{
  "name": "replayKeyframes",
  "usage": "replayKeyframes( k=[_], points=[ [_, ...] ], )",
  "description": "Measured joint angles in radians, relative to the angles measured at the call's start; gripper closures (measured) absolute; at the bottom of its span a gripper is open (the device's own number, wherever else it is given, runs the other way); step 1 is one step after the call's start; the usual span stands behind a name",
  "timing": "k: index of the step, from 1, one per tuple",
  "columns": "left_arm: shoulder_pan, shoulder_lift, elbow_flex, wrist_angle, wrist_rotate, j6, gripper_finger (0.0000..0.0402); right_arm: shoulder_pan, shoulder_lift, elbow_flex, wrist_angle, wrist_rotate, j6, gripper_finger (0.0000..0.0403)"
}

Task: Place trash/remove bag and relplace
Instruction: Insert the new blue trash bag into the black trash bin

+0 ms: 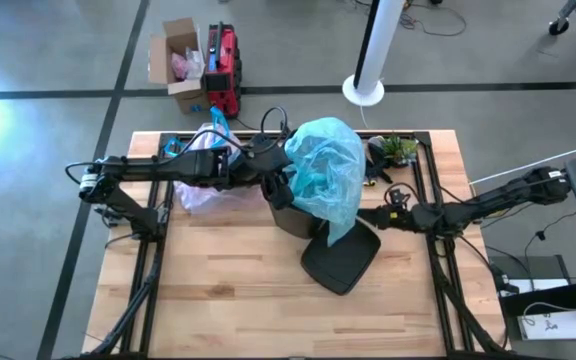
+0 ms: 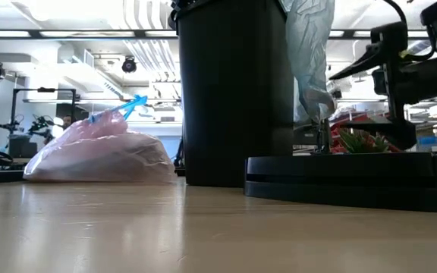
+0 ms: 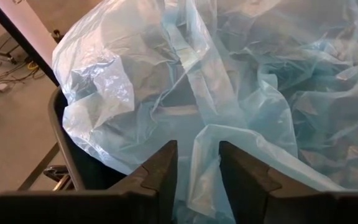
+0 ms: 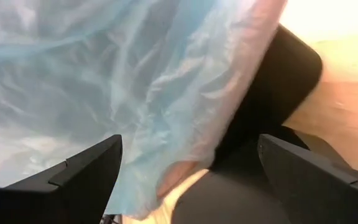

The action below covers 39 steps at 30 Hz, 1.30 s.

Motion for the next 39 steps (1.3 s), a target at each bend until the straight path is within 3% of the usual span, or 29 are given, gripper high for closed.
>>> replayKeyframes(
  k=[7, 11, 15, 20, 25, 33, 36, 39],
  points=[
    [0.0, 0.0, 0.0, 0.001, 0.001, 0.0, 0.03, -0.005, 0.084, 0.077, 0.014, 0.018, -0.011, 0.0041],
    [0.0, 0.0, 0.0, 0.003, 0.0, 0.0, 0.0295, -0.005, 0.2, 0.151, 0.015, 0.018, -0.073, 0.0041],
    [0.0, 0.0, 0.0, 0.003, 0.0, 0.0, 0.029, -0.005, 0.342, 0.171, 0.017, 0.028, -0.002, 0.0043],
    [0.0, 0.0, 0.0, 0.003, 0.001, -0.023, 0.0288, -0.005, 0.487, 0.188, 0.185, 0.043, -0.004, 0.0066],
    [0.0, 0.0, 0.0, 0.001, 0.001, -0.027, 0.0298, -0.005, 0.534, 0.228, 0.364, 0.041, -0.166, 0.014],
    [0.0, 0.0, 0.002, -0.029, 0.002, -0.028, 0.0308, 0.003, 0.444, 0.285, 0.333, -0.07, -0.345, 0.0318],
    [0.0, 0.0, 0.002, -0.068, 0.003, -0.029, 0.0308, 0.028, 0.337, 0.313, 0.218, -0.099, -0.421, 0.0386],
    [0.0, 0.0, 0.002, -0.098, 0.002, -0.027, 0.0306, 0.047, 0.188, 0.39, -0.106, -0.096, -0.455, 0.0388]
  ],
)
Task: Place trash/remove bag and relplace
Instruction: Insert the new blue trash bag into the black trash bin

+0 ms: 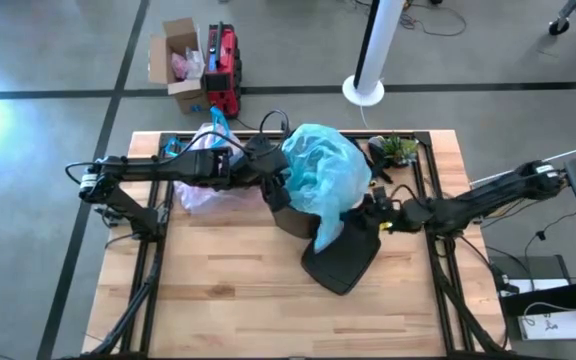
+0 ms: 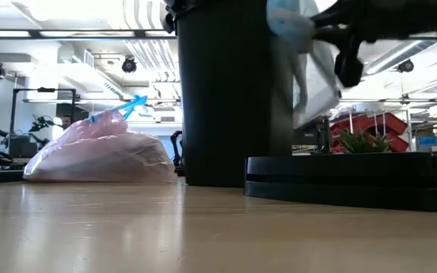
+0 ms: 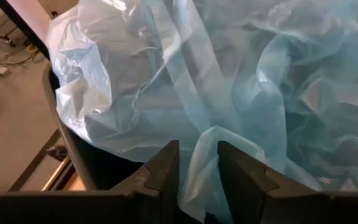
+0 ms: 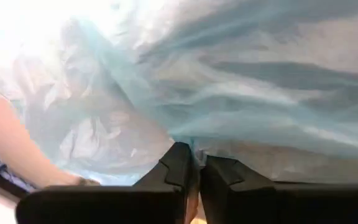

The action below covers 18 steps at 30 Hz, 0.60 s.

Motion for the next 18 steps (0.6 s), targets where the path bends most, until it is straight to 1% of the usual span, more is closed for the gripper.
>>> replayKeyframes(
  k=[2, 4, 6, 7, 9, 12, 15, 18],
  points=[
    [0.0, -0.001, 0.0, -0.017, 0.0, 0.001, 0.0303, 0.002, -0.091, 0.104, -0.328, 0.007, -0.013, 0.0386],
    [0.0, -0.001, 0.0, -0.018, 0.0, 0.004, 0.03, 0.002, -0.147, 0.24, -0.652, 0.031, -0.043, 0.0393],
    [0.0, -0.001, 0.0, -0.017, 0.0, 0.004, 0.0296, 0.002, -0.163, 0.386, -0.877, 0.074, -0.102, 0.04],
    [0.0, -0.001, 0.0, -0.017, 0.0, 0.004, 0.0294, 0.002, -0.163, 0.457, -0.94, 0.095, -0.145, 0.04],
    [0.0, 0.003, 0.0, -0.016, 0.0, 0.01, 0.0288, 0.001, -0.145, 0.591, -1.004, 0.132, -0.243, 0.04],
    [0.0, 0.009, 0.0, -0.01, 0.0, 0.026, 0.0275, 0.001, -0.093, 0.758, -1.015, 0.16, -0.403, 0.0402],
    [-0.002, 0.017, 0.0, 0.002, 0.0, 0.031, 0.0255, 0.001, -0.015, 0.887, -1.016, 0.167, -0.523, 0.0402],
    [-0.002, 0.021, 0.0, -0.001, 0.0, 0.031, 0.0229, 0.001, 0.079, 0.984, -1.019, 0.166, -0.614, 0.0402]
  ],
)
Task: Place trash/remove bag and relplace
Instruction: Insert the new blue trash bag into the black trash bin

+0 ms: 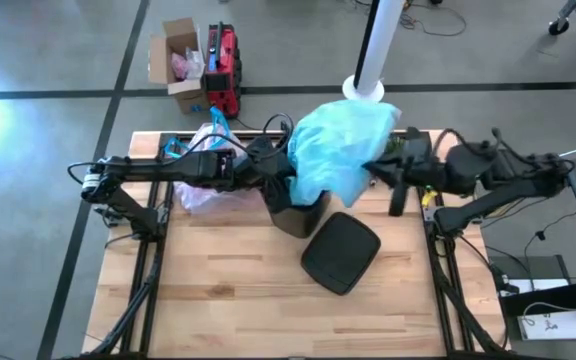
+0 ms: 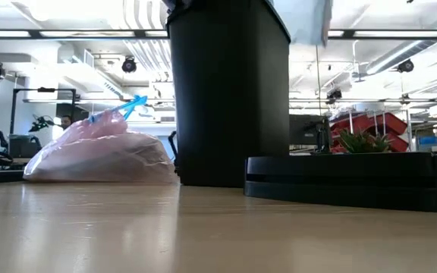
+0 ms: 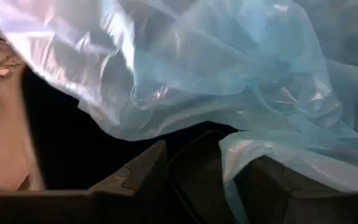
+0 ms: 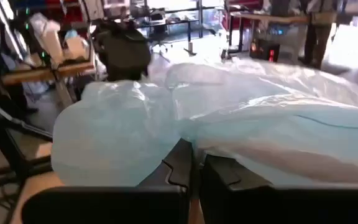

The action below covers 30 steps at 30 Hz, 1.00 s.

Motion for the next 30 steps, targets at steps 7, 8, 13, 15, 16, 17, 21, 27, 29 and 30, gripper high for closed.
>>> replayKeyframes(
  k=[7, 8, 13, 15, 16, 17, 21, 27, 29, 30],
  points=[
    [-0.016, -0.002, 0.138, -0.252, -0.001, 0.163, 0.017, -0.002, 0.201, 0.222, -0.223, -0.002, -0.095, 0.0403],
    [-0.016, -0.002, 0.166, -0.263, -0.003, 0.182, 0.0163, -0.006, 0.222, 0.252, -0.258, -0.002, -0.096, 0.0403],
    [-0.016, -0.003, 0.278, -0.283, -0.002, 0.227, 0.0133, -0.008, 0.303, 0.381, -0.355, -0.001, -0.106, 0.0403],
    [-0.017, -0.003, 0.307, -0.302, 0.006, 0.244, 0.0125, -0.008, 0.322, 0.427, -0.382, -0.001, -0.113, 0.0403],
    [-0.017, -0.003, 0.318, -0.32, 0.007, 0.251, 0.0121, -0.008, 0.328, 0.45, -0.4, -0.002, -0.113, 0.0403],
    [-0.018, -0.003, 0.323, -0.338, 0.009, 0.254, 0.0118, -0.008, 0.337, 0.473, -0.417, -0.002, -0.113, 0.0403],
    [-0.017, -0.003, 0.316, -0.417, 0.026, 0.256, 0.0107, -0.008, 0.342, 0.541, -0.48, 0.0, -0.112, 0.0403],
    [-0.017, -0.01, 0.31, -0.515, 0.035, 0.246, 0.0097, -0.008, 0.332, 0.592, -0.586, 0.008, -0.053, 0.0403],
    [-0.017, -0.014, 0.327, -0.514, 0.044, 0.215, 0.0096, -0.008, 0.328, 0.597, -0.617, 0.008, -0.033, 0.0403],
    [-0.017, -0.017, 0.342, -0.514, 0.045, 0.202, 0.0095, -0.008, 0.327, 0.599, -0.624, 0.008, -0.028, 0.0403]
  ],
)
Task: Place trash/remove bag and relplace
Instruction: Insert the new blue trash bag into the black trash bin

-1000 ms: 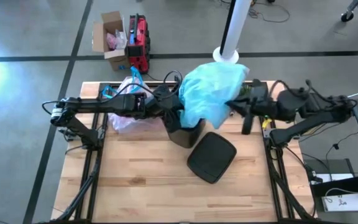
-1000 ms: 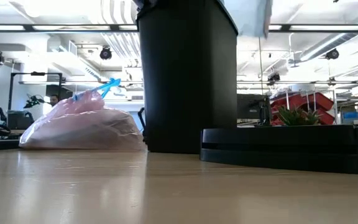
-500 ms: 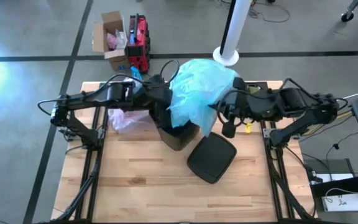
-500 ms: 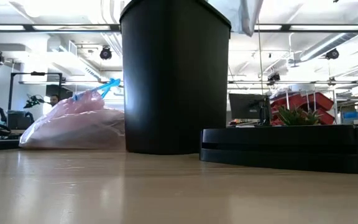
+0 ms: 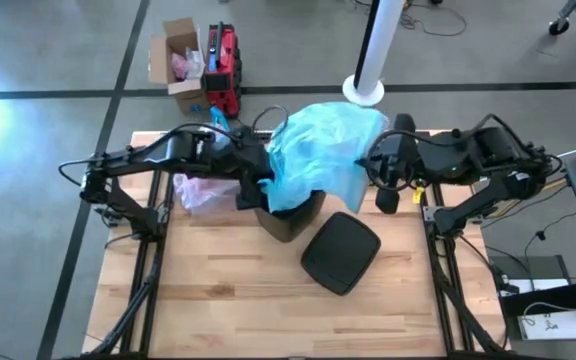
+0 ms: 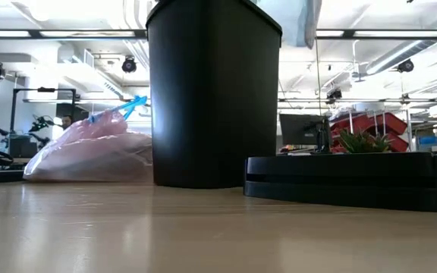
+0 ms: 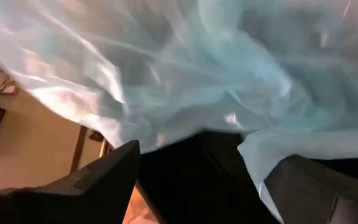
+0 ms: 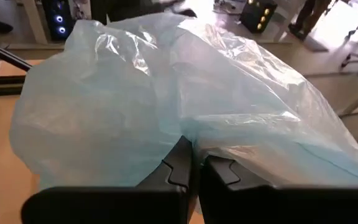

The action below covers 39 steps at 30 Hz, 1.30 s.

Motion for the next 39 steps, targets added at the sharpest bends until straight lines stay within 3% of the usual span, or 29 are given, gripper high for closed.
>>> replayKeyframes(
  k=[11, 25, 32, 39],
  points=[
    [0.0, -0.004, 0.142, -0.089, 0.003, -0.018, 0.0104, 0.001, -0.006, 0.012, -0.002, -0.001, -0.017, 0.0403],
    [0.0, -0.005, 0.041, 0.143, -0.002, -0.026, 0.0107, 0.003, 0.02, 0.062, 0.021, -0.068, -0.044, 0.0403],
    [0.0, -0.026, 0.062, 0.118, -0.033, 0.005, 0.012, 0.003, 0.099, 0.075, 0.017, -0.155, -0.069, 0.0403],
    [0.022, -0.063, 0.033, 0.14, -0.082, -0.02, 0.0129, 0.003, 0.161, 0.177, -0.024, -0.231, -0.067, 0.0403]
  ],
)
